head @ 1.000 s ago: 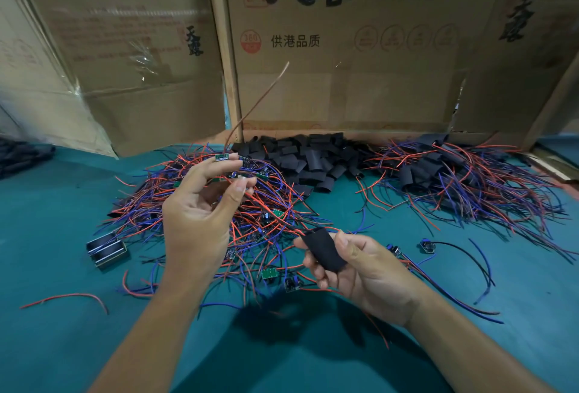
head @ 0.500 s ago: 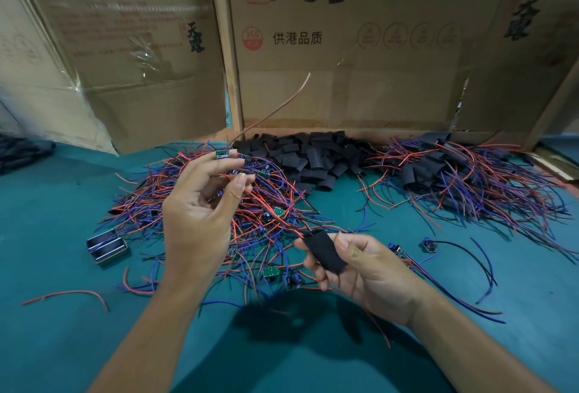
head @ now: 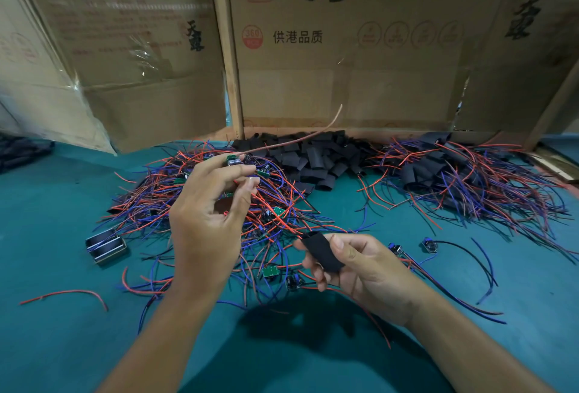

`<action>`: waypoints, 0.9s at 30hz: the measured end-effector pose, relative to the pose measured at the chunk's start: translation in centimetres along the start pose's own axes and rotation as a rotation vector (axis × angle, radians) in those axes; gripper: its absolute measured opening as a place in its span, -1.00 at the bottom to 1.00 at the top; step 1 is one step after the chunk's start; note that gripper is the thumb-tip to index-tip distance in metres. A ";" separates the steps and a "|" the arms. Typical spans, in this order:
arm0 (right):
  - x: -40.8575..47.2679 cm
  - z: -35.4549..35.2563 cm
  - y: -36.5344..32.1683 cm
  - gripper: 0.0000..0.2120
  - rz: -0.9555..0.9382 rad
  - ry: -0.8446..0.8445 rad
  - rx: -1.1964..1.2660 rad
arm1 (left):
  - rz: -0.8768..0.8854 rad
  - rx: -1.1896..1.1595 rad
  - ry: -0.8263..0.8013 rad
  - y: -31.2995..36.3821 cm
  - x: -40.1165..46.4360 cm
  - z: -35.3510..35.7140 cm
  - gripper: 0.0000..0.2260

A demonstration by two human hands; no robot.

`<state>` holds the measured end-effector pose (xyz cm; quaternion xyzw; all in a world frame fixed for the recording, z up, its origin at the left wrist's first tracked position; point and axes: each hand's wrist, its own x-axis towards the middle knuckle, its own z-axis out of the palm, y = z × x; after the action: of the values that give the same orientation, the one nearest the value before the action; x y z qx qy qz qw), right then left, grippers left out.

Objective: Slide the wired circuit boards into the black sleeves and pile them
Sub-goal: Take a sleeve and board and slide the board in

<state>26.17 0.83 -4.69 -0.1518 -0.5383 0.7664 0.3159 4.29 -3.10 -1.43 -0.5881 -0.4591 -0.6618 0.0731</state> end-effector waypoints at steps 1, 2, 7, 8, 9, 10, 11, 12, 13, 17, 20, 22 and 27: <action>0.0 0.0 0.0 -0.42 0.000 0.003 -0.003 | -0.006 -0.011 0.006 -0.1 0.0 0.0 -0.87; 0.0 0.0 0.0 -0.42 0.003 0.004 -0.003 | -0.030 -0.041 0.009 -0.3 0.1 -0.1 -0.86; -0.1 0.0 0.0 -0.44 0.014 -0.005 0.005 | -0.084 -0.079 0.017 -1.0 0.2 -0.2 -0.77; -0.1 0.0 0.0 -0.44 0.017 -0.006 0.004 | -0.083 -0.082 0.017 -0.9 0.2 -0.2 -0.77; -0.1 0.0 0.0 -0.43 0.019 -0.006 0.000 | -0.082 -0.086 0.018 -0.8 0.2 -0.2 -0.77; -0.1 0.0 0.0 -0.43 0.020 -0.006 -0.004 | -0.085 -0.090 0.021 -0.8 0.2 -0.1 -0.78; -0.1 0.0 0.0 -0.42 0.020 -0.005 -0.007 | -0.089 -0.095 0.026 -0.7 0.1 -0.1 -0.78; -0.1 0.0 0.0 -0.42 0.019 -0.005 -0.008 | -0.098 -0.105 0.032 -0.6 0.1 0.0 -0.77; -0.1 0.0 0.0 -0.43 0.016 -0.005 -0.009 | -0.108 -0.118 0.038 -0.5 0.1 0.0 -0.76; -0.1 0.0 0.1 -0.42 0.008 -0.001 -0.016 | -0.135 -0.135 0.041 -0.2 0.1 0.1 -0.74; 0.0 0.0 0.1 -0.42 0.009 0.007 -0.015 | -0.135 -0.111 0.037 -0.1 0.0 0.1 -0.75; 0.0 -0.1 0.2 -0.42 0.005 0.007 -0.015 | -0.125 -0.070 0.029 0.0 0.0 0.0 -0.78; 0.2 -0.1 0.2 -0.40 -0.003 0.033 -0.038 | -0.010 0.066 0.012 0.5 -0.3 0.1 -0.88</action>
<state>26.04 0.96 -4.94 -0.1695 -0.5475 0.7531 0.3230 4.75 -3.37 -1.43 -0.5789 -0.4834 -0.6502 0.0920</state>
